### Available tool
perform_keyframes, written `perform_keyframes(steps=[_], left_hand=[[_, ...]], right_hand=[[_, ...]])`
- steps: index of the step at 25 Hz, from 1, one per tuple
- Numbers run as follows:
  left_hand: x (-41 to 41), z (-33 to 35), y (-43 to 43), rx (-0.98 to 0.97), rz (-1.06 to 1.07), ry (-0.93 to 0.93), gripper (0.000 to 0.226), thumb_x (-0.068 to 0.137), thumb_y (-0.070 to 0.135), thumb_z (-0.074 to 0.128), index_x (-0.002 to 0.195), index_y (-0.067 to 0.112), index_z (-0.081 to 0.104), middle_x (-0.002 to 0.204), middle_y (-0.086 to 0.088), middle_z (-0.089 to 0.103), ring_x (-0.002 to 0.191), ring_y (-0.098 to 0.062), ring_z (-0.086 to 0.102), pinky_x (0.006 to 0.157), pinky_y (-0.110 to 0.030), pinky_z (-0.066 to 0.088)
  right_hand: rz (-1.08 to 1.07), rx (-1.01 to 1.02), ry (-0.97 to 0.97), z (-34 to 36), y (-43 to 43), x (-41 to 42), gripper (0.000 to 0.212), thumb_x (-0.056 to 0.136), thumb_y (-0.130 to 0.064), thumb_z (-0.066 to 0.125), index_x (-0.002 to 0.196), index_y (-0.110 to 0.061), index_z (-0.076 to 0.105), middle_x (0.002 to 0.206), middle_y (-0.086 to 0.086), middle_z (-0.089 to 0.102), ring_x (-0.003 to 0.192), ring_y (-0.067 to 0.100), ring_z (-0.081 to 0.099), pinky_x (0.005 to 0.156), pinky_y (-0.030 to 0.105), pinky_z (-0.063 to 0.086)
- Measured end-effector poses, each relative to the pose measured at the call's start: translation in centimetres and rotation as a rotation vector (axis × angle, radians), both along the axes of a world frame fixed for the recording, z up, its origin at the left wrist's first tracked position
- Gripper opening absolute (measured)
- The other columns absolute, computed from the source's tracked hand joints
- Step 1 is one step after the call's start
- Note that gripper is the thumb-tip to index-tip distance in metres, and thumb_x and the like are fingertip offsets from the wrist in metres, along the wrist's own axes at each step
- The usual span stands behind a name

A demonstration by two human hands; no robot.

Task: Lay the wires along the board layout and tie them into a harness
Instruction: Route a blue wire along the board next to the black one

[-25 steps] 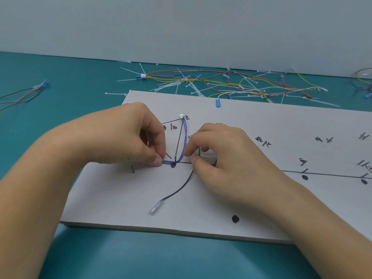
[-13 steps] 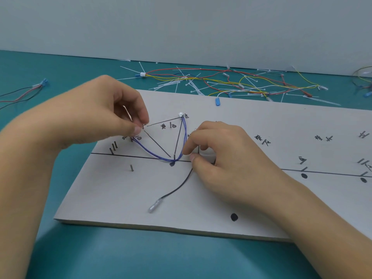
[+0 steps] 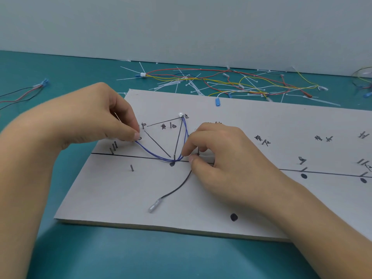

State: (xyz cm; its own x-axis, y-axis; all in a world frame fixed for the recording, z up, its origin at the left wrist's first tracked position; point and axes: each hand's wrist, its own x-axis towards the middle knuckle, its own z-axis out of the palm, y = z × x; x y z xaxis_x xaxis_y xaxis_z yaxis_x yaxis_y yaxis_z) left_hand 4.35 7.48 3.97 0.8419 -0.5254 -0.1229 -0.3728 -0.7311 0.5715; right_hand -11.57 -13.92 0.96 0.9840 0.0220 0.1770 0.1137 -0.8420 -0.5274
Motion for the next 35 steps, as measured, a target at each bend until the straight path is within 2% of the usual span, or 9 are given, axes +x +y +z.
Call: perform_keyframes(steps=[4,12,15,18,22,25,28,32,35], left_hand=[[-0.6,0.0,-0.6,0.045,0.017,-0.005,0.017,0.07,0.03,0.091,0.075,0.04,0.079,0.071,0.013,0.075,0.067,-0.014,0.07,0.082,-0.043,0.059],[-0.4,-0.1,-0.8,0.033,0.018,0.001,0.027,0.071,0.025,0.092,0.082,0.043,0.075,0.076,0.013,0.075,0.063,-0.014,0.069,0.08,-0.045,0.059],[-0.2,-0.1,-0.5,0.026,0.021,-0.031,0.022,0.069,0.038,0.093,0.081,0.042,0.075,0.075,0.015,0.074,0.065,-0.018,0.07,0.072,-0.04,0.056],[0.0,-0.2,-0.4,-0.023,0.041,-0.052,0.018,0.074,0.05,0.085,0.08,0.037,0.075,0.071,0.012,0.074,0.052,-0.005,0.063,0.061,-0.026,0.044],[0.3,-0.7,-0.8,-0.137,0.13,-0.109,0.016,0.08,0.043,0.082,0.076,0.03,0.073,0.068,-0.002,0.069,0.05,-0.009,0.054,0.059,-0.027,0.042],[0.2,-0.9,-1.3,-0.186,0.156,-0.147,0.015,0.083,0.038,0.08,0.075,0.029,0.071,0.058,0.0,0.06,0.042,-0.005,0.043,0.056,-0.027,0.038],[0.0,-1.0,-1.8,-0.261,0.212,-0.198,0.016,0.084,0.039,0.077,0.075,0.029,0.069,0.061,-0.005,0.062,0.039,-0.005,0.04,0.056,-0.026,0.037],[0.2,-0.3,-2.1,-0.534,0.476,-0.34,0.021,0.081,0.039,0.064,0.069,0.024,0.057,0.039,0.009,0.043,0.03,-0.008,0.029,0.039,-0.016,0.027],[-0.1,0.3,-2.2,-0.619,0.501,-0.366,0.022,0.079,0.035,0.061,0.062,0.024,0.052,0.036,0.008,0.037,0.029,-0.01,0.024,0.031,-0.013,0.016]], right_hand=[[0.001,0.002,0.002,0.0,0.0,0.0,0.021,0.088,-0.018,0.056,0.096,-0.026,0.073,0.092,-0.013,0.059,0.095,0.014,0.054,0.084,0.037,0.05],[0.002,-0.003,0.012,0.0,0.1,0.0,0.02,0.089,-0.017,0.056,0.096,-0.026,0.073,0.093,-0.013,0.059,0.095,0.014,0.055,0.083,0.038,0.051],[0.003,-0.002,0.005,0.0,0.0,0.0,0.02,0.089,-0.018,0.056,0.096,-0.026,0.073,0.092,-0.013,0.06,0.094,0.013,0.054,0.083,0.037,0.051],[0.003,0.004,0.001,-0.1,0.0,0.0,0.019,0.09,-0.017,0.057,0.096,-0.026,0.073,0.091,-0.013,0.059,0.094,0.012,0.054,0.083,0.036,0.05],[-0.004,-0.001,0.009,0.0,0.0,0.0,0.02,0.09,-0.016,0.057,0.097,-0.027,0.073,0.092,-0.013,0.059,0.095,0.012,0.053,0.084,0.036,0.05],[-0.011,-0.008,0.017,0.0,0.0,0.1,0.021,0.09,-0.016,0.056,0.098,-0.027,0.072,0.093,-0.013,0.059,0.096,0.013,0.053,0.085,0.037,0.05],[-0.02,-0.014,0.015,0.0,-0.1,0.1,0.02,0.091,-0.018,0.056,0.098,-0.028,0.072,0.093,-0.014,0.058,0.097,0.013,0.052,0.085,0.037,0.049],[-0.032,-0.024,0.014,0.0,0.0,0.0,0.02,0.09,-0.018,0.056,0.097,-0.028,0.072,0.093,-0.013,0.059,0.097,0.014,0.053,0.085,0.037,0.049],[-0.045,-0.032,0.016,0.1,0.0,-0.1,0.02,0.09,-0.018,0.055,0.097,-0.027,0.072,0.093,-0.013,0.059,0.097,0.014,0.052,0.084,0.039,0.05]])
